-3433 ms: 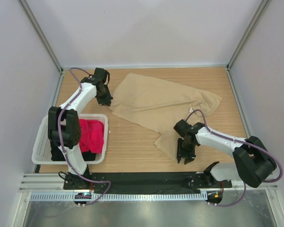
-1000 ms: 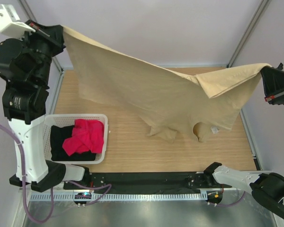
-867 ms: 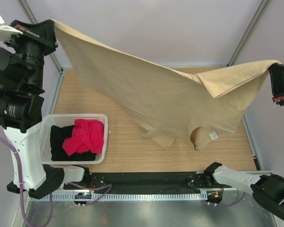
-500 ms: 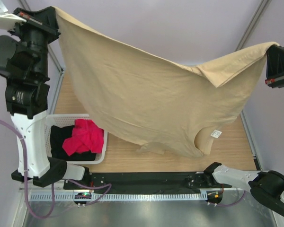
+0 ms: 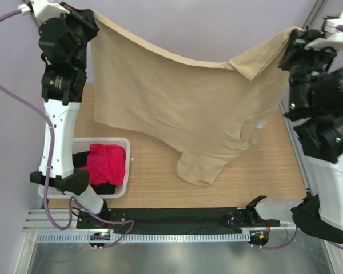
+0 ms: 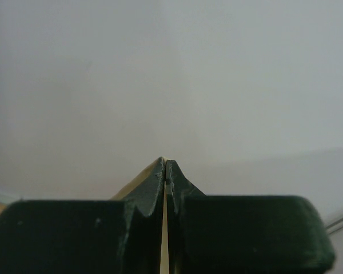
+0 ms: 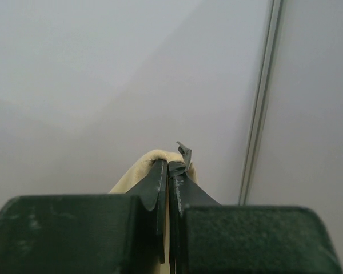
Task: Fold and stack the t-shirts
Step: Flatten the tshirt out
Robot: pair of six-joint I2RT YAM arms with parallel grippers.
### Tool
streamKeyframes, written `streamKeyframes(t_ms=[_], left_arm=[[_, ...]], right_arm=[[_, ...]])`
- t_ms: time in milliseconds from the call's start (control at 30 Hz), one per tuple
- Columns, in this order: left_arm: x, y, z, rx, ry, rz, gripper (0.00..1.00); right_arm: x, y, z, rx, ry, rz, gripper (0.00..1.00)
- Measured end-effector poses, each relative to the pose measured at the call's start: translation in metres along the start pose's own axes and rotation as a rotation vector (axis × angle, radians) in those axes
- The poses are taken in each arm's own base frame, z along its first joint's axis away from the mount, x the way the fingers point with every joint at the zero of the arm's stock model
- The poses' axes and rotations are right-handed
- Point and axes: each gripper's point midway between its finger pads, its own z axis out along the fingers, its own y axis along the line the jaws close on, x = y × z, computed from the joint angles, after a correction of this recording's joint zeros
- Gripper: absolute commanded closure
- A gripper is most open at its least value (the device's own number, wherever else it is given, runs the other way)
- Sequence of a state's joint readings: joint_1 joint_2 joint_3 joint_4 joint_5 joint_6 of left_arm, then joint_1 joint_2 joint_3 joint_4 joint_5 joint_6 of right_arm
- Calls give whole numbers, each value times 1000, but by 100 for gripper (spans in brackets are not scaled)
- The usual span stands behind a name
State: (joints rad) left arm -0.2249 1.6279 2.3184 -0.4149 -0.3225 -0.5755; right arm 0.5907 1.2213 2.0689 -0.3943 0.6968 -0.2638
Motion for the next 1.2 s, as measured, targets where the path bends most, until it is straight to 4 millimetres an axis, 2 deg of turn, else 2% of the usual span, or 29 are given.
streamKeyframes(t_ms=[67,133,300,400,500,533,633,867,1067,1200], left_arm=[[12,2,16,-11,0,-5,99],[26,6,35,-22,3,-17,99],[71,30,88,-60,22,-74,99],[95,53,119,-79,27,-155,100],[102,79,138,-103,18,-225,99],[102,83,141,-104,14,-249,100],[96,85,146,-83,3,-308,100],[68,51,134,29,-22,-376,100],[35,29,103,80,-30,-385,100],[-5,10,68,121,-64,-384,100]], right_arm=[[13,1,28,47,-3,-30,99],[26,-9,62,114,-11,-22,99],[97,-23,153,198,60,-23,99],[122,-30,191,209,71,8,99],[122,-42,207,215,45,40,99],[120,-44,208,215,40,47,99],[95,-47,201,201,-14,78,99],[28,-49,157,153,-121,120,99],[-9,-57,115,142,-169,125,99],[-31,-62,84,132,-197,131,99]])
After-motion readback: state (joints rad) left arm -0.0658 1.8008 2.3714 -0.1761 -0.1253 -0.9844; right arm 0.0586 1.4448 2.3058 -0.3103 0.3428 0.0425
